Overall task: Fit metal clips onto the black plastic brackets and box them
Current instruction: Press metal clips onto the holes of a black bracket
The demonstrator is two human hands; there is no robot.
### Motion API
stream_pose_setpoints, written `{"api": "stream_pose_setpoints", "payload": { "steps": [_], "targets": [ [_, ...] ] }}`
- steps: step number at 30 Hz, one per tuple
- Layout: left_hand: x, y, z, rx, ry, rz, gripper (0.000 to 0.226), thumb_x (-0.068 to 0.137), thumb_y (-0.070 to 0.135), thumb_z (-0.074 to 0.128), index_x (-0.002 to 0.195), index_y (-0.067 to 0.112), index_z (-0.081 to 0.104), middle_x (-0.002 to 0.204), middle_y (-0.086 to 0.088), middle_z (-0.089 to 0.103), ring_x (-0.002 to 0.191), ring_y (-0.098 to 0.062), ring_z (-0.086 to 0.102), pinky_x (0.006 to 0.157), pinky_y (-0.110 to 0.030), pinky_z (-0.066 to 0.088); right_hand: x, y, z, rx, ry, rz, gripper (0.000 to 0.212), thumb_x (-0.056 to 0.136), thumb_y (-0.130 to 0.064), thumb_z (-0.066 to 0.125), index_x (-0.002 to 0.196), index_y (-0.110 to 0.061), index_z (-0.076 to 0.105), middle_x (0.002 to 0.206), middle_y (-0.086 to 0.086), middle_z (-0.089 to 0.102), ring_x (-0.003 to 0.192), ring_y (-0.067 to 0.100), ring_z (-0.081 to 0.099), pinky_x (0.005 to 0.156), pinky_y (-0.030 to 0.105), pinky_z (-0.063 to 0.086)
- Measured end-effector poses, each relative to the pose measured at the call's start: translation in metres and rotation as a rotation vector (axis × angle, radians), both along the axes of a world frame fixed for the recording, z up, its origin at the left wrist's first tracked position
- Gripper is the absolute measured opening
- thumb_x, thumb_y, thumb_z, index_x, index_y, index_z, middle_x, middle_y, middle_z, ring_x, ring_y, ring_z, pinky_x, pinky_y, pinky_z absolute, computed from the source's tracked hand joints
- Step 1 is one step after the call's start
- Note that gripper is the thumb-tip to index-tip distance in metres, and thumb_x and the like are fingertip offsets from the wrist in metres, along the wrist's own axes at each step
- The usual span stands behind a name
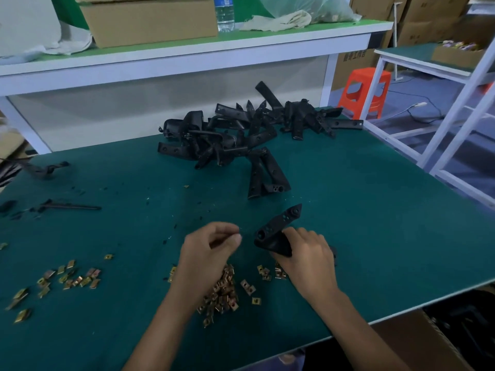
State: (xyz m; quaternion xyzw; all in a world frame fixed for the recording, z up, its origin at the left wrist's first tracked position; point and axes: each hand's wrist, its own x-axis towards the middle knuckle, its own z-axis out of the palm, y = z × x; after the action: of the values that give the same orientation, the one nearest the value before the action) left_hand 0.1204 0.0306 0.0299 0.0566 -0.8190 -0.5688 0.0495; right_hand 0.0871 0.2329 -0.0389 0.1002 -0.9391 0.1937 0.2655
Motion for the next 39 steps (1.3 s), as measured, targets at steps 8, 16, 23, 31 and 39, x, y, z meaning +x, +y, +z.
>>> {"api": "stream_pose_setpoints", "payload": {
  "steps": [8, 16, 23, 31, 39],
  "targets": [
    [-0.017, 0.023, 0.01, 0.102, -0.043, -0.098, 0.014, 0.094, 0.02, 0.07, 0.098, 0.032, 0.076, 0.094, 0.019, 0.075, 0.092, 0.004, 0.069, 0.075, -0.007, 0.05, 0.002, -0.001, 0.002, 0.045, 0.016, 0.063, 0.032, 0.069, -0.038, 0.089, 0.084, -0.018, 0.069, 0.063, -0.002, 0.052, 0.057, 0.023, 0.05, 0.059, 0.035, 0.04],
    [-0.016, 0.017, 0.008, 0.161, -0.082, -0.108, 0.015, 0.091, 0.025, 0.072, 0.094, 0.039, 0.078, 0.097, 0.012, 0.077, 0.094, -0.002, 0.071, 0.079, -0.018, 0.052, 0.002, 0.0, 0.003, 0.054, 0.011, 0.079, 0.034, 0.068, -0.037, 0.09, 0.088, -0.017, 0.071, 0.064, -0.002, 0.053, 0.058, 0.024, 0.051, 0.058, 0.035, 0.041],
    [-0.015, 0.019, 0.01, 0.232, -0.118, -0.072, 0.013, 0.091, 0.021, 0.072, 0.092, 0.032, 0.079, 0.094, 0.005, 0.078, 0.089, -0.005, 0.072, 0.074, -0.017, 0.051, 0.001, 0.0, 0.0, 0.049, 0.022, 0.082, 0.038, 0.062, -0.034, 0.094, 0.087, -0.017, 0.07, 0.063, -0.002, 0.051, 0.057, 0.023, 0.049, 0.059, 0.031, 0.034],
    [-0.013, 0.013, 0.02, 0.079, -0.109, -0.132, 0.009, 0.088, 0.016, 0.075, 0.088, 0.024, 0.08, 0.089, 0.002, 0.077, 0.089, -0.012, 0.073, 0.085, -0.026, 0.056, 0.0, -0.001, -0.002, 0.059, 0.052, 0.103, 0.037, 0.066, -0.035, 0.093, 0.09, -0.017, 0.071, 0.065, -0.003, 0.053, 0.056, 0.022, 0.05, 0.058, 0.032, 0.037],
    [-0.016, 0.014, 0.029, -0.101, -0.118, -0.152, 0.006, 0.085, 0.022, 0.077, 0.082, 0.026, 0.079, 0.067, 0.007, 0.071, 0.056, 0.001, 0.057, 0.055, -0.013, 0.045, 0.002, 0.0, -0.001, 0.084, 0.057, 0.117, 0.035, 0.069, -0.035, 0.091, 0.089, -0.016, 0.071, 0.065, -0.001, 0.057, 0.056, 0.023, 0.053, 0.057, 0.035, 0.041]
  ]
}}
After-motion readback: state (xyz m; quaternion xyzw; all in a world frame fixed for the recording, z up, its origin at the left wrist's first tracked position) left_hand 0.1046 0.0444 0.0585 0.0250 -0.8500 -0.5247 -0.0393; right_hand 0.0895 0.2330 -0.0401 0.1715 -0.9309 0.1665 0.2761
